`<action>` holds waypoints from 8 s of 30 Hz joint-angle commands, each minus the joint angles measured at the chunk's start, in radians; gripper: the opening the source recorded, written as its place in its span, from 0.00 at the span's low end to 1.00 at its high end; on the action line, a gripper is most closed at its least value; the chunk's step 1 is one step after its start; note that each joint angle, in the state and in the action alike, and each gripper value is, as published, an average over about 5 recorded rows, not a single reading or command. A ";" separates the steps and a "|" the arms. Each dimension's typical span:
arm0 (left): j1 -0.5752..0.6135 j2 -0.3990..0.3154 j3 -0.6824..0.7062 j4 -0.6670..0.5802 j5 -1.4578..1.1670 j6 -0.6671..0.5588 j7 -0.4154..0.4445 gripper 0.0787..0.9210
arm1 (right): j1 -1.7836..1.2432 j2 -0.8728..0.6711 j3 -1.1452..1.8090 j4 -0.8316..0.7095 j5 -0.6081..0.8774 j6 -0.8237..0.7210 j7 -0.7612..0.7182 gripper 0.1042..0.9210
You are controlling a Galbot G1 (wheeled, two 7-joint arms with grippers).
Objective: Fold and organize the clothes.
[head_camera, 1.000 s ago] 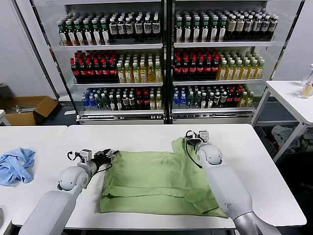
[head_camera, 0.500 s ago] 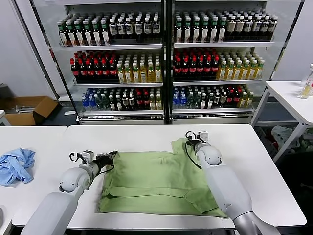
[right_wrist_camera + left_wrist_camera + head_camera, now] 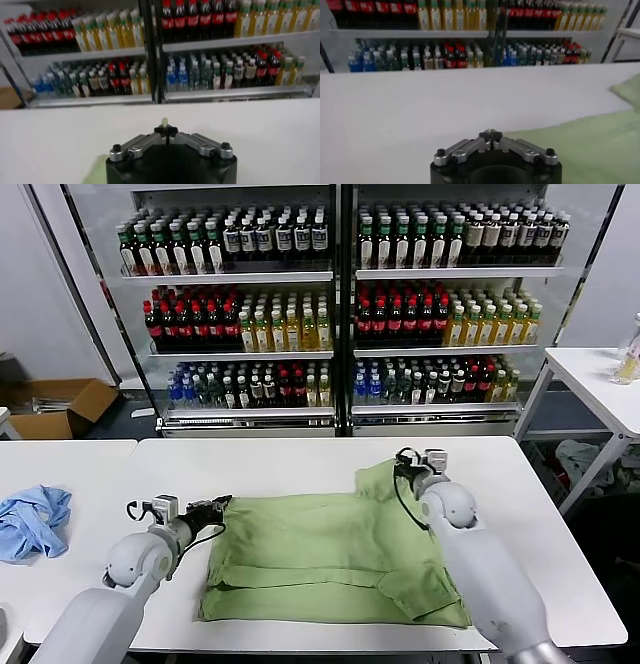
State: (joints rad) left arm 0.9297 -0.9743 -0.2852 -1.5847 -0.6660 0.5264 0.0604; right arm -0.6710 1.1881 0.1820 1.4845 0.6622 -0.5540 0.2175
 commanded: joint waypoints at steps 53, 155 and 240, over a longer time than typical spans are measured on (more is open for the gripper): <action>0.491 0.061 -0.288 -0.409 -0.019 0.050 -0.026 0.16 | -0.988 -0.114 0.405 0.872 -0.091 -0.021 -0.007 0.06; 0.321 -0.322 0.164 -0.524 -0.104 0.017 -0.448 0.03 | -0.869 -0.081 0.355 0.852 -0.307 -0.024 0.032 0.88; 0.585 -0.092 -0.771 -0.589 -0.512 0.052 -0.261 0.02 | -0.774 -0.094 0.281 0.809 -0.303 -0.024 0.011 0.88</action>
State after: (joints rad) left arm 1.4413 -1.1681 -0.6010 -2.0675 -0.7148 0.5220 -0.1603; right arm -1.4479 1.0949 0.4630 2.2968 0.3589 -0.5782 0.2306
